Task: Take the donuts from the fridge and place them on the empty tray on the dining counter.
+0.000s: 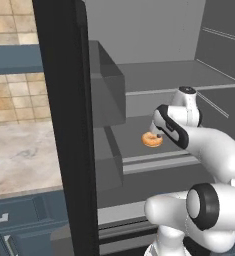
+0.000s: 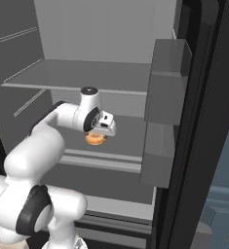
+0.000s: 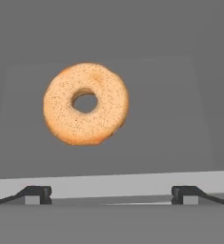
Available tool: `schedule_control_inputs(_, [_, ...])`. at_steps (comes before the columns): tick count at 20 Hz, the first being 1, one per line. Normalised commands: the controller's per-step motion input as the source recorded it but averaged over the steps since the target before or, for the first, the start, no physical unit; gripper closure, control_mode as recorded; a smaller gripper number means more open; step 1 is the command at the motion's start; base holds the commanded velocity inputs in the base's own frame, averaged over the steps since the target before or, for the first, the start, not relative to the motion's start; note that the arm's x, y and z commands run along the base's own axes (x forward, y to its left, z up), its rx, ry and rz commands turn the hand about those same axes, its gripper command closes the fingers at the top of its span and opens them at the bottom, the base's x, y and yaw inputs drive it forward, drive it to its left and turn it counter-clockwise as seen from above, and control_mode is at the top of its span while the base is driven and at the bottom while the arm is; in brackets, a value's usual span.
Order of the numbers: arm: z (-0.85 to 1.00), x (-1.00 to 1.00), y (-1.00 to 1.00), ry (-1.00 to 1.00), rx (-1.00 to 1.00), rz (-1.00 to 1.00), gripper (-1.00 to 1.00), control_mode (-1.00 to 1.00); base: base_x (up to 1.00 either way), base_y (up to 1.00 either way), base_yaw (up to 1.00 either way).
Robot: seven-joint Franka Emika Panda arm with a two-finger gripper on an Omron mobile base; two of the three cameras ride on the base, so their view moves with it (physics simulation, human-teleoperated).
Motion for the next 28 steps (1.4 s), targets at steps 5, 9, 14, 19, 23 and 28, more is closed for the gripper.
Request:
schedule_control_inputs(5, [-0.06,0.0,0.0,-0.04,0.01,0.0,-1.0,-1.0,0.0,0.0,0.0])
schedule_control_inputs(9, [0.0,0.0,0.0,-0.12,0.02,-0.01,-1.0,-1.0,0.0,0.0,0.0])
schedule_control_inputs(14, [0.0,-0.02,0.0,-0.09,0.05,-0.03,-1.0,-1.0,0.0,0.0,0.0])
schedule_control_inputs(19, [-0.01,0.02,0.0,-0.01,0.03,-0.04,-1.0,-1.0,0.0,0.0,0.0])
schedule_control_inputs(23, [-0.07,0.0,0.0,-0.02,0.04,-0.03,-1.0,-1.0,0.0,0.0,0.0])
schedule_control_inputs(28, [-0.01,0.0,0.0,-0.13,0.05,-0.01,-1.0,-1.0,0.0,0.0,0.0])
